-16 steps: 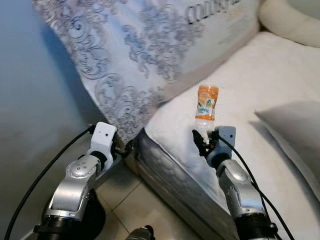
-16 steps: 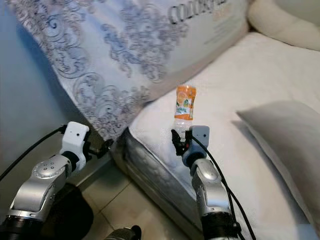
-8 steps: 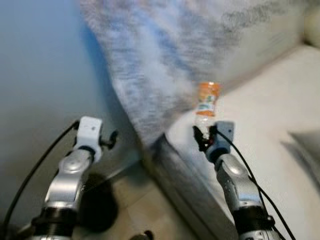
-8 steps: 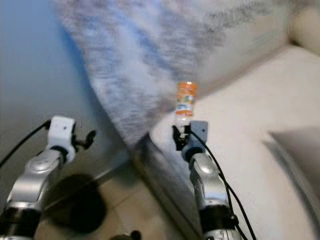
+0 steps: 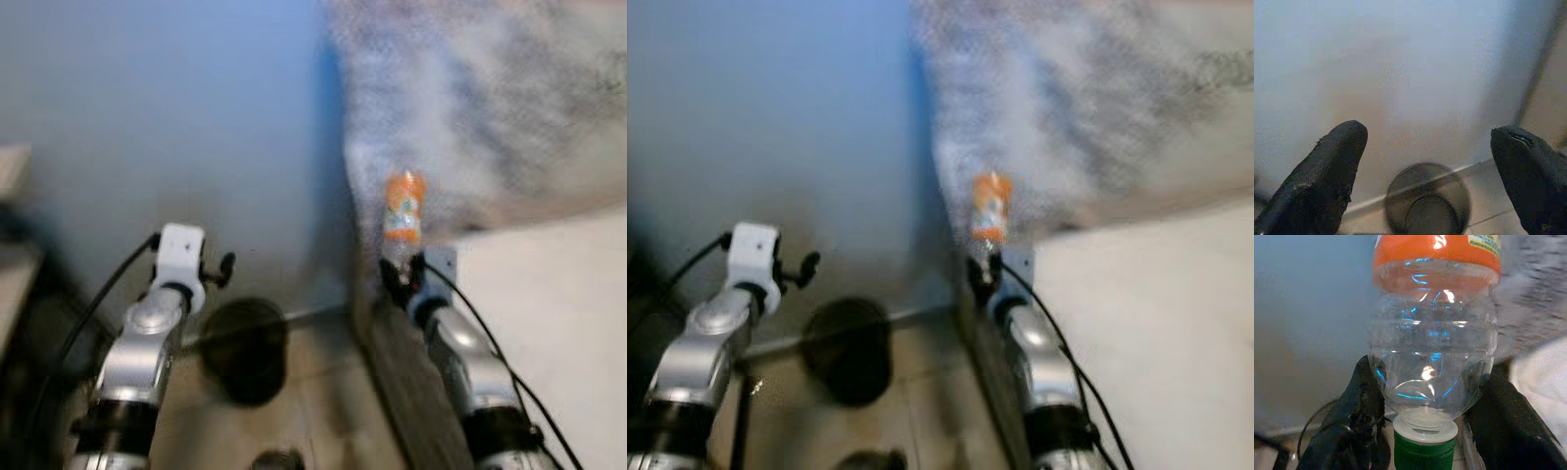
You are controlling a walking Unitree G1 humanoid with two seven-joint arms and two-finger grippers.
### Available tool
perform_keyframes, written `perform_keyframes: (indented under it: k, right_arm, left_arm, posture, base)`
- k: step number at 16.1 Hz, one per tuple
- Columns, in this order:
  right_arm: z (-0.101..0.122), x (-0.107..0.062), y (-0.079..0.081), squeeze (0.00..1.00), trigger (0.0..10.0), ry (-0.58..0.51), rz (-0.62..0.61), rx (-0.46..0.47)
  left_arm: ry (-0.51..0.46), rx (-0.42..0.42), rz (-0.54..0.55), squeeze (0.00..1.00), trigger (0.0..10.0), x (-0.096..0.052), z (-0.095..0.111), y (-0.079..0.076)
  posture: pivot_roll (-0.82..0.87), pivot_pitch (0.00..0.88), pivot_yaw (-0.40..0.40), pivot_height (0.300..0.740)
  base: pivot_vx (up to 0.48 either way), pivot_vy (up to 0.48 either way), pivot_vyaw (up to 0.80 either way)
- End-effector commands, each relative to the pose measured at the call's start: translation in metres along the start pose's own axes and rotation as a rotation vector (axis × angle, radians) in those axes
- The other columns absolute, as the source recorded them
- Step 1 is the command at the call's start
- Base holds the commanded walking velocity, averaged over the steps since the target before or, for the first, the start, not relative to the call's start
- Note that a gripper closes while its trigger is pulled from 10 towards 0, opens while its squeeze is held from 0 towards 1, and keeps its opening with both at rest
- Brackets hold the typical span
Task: Clean up the room
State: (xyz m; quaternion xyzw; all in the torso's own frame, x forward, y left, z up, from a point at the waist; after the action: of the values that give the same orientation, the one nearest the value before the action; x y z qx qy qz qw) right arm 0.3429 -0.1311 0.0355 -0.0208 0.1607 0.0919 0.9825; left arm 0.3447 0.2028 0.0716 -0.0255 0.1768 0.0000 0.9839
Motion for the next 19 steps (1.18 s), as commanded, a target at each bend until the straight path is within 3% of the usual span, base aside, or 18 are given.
perform_keyframes:
  k: [1,4,5,6,8,15,17,19]
  right_arm:
    - [0.006,0.002,0.006,0.00,10.0,-0.017,0.020,0.012]
    - [0.007,0.001,0.006,0.00,10.0,-0.018,0.021,0.002]
    - [0.006,0.001,0.005,0.00,10.0,-0.016,0.015,-0.010]
    - [0.006,0.001,0.003,0.00,10.0,-0.014,0.010,-0.016]
    - [0.004,0.000,-0.003,0.00,10.0,-0.013,-0.023,0.006]
    - [0.004,0.001,-0.001,0.00,10.0,-0.019,-0.026,0.007]
    - [0.002,0.002,0.001,0.00,10.0,0.002,0.001,-0.118]
    - [-0.002,0.002,-0.001,0.00,10.0,0.023,-0.003,-0.154]
  left_arm:
    - [-0.003,-0.020,0.016,0.00,10.0,0.001,0.003,0.004]
    - [-0.003,-0.032,-0.018,0.00,10.0,0.001,0.004,-0.004]
    - [-0.052,0.086,-0.044,0.00,10.0,0.001,0.010,-0.012]
    - [-0.078,0.153,-0.062,0.00,10.0,0.001,0.012,-0.018]
    - [-0.032,0.146,-0.141,0.00,10.0,-0.001,0.002,-0.029]
    - [-0.042,0.162,-0.176,0.00,10.0,-0.003,0.003,-0.031]
    - [-0.046,0.166,-0.180,0.00,10.0,-0.004,0.003,-0.032]
    - [-0.055,0.167,-0.188,0.00,10.0,-0.004,0.004,-0.034]
  posture:
    - [0.06,0.000,0.034,0.740]
    - [0.06,0.000,0.034,0.740]
    - [0.05,0.000,0.033,0.740]
    - [0.05,0.000,0.034,0.740]
    - [0.05,0.000,0.037,0.740]
    - [0.06,0.000,0.031,0.740]
    - [0.06,0.000,0.031,0.740]
    - [0.06,0.000,0.032,0.740]
  base:
    - [0.000,0.000,0.80]
    - [0.000,0.000,0.80]
    - [0.000,0.000,0.80]
    - [0.000,0.000,0.59]
    - [0.000,0.000,0.00]
    - [0.154,0.000,0.00]
    - [0.277,0.000,0.27]
    - [0.277,0.000,0.80]
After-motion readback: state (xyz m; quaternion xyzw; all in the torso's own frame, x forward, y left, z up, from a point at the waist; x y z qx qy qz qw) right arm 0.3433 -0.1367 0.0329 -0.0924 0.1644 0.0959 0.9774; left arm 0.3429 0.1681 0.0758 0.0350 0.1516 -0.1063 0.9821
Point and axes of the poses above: a point about 5 cm out from each wrist's last joint towards the gripper, its own x axis pointing out of the wrist towards the gripper, its own z axis along the axis of the wrist's last joint, y = z × x, the point moved 5 cm from there along x, pointing out of the wrist towards the gripper, and after that the axes turned 11 degrees about -x, right-handed, at the moved point
